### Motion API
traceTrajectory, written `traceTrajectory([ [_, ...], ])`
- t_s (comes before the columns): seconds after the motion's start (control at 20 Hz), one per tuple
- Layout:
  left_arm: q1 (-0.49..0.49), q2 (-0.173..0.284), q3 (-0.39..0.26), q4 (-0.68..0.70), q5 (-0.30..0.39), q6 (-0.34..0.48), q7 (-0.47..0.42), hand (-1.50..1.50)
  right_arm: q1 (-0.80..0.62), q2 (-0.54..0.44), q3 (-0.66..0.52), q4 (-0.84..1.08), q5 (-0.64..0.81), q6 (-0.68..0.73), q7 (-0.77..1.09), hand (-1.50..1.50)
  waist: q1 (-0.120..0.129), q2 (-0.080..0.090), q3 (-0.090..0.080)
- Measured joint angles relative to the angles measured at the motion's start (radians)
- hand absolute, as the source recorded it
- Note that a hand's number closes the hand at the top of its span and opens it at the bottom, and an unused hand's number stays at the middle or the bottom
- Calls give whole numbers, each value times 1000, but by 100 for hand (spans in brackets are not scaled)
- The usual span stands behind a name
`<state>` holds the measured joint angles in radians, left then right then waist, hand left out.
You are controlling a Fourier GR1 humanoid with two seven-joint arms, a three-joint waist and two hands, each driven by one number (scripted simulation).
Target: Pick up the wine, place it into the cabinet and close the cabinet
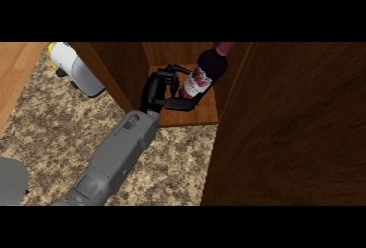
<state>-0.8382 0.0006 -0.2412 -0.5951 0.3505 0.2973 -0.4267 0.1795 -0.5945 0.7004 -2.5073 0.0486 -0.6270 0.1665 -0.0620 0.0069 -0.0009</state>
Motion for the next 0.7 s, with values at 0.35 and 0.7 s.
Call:
traceTrajectory([
  [0.35,-97,0,-14,172,24,55,0,150,-1,6,3,4,-11,16,-22,-150,-18,7,0],
  [0.7,-185,0,48,286,79,58,-8,150,16,2,9,5,-20,27,-47,-150,-32,14,-1],
])
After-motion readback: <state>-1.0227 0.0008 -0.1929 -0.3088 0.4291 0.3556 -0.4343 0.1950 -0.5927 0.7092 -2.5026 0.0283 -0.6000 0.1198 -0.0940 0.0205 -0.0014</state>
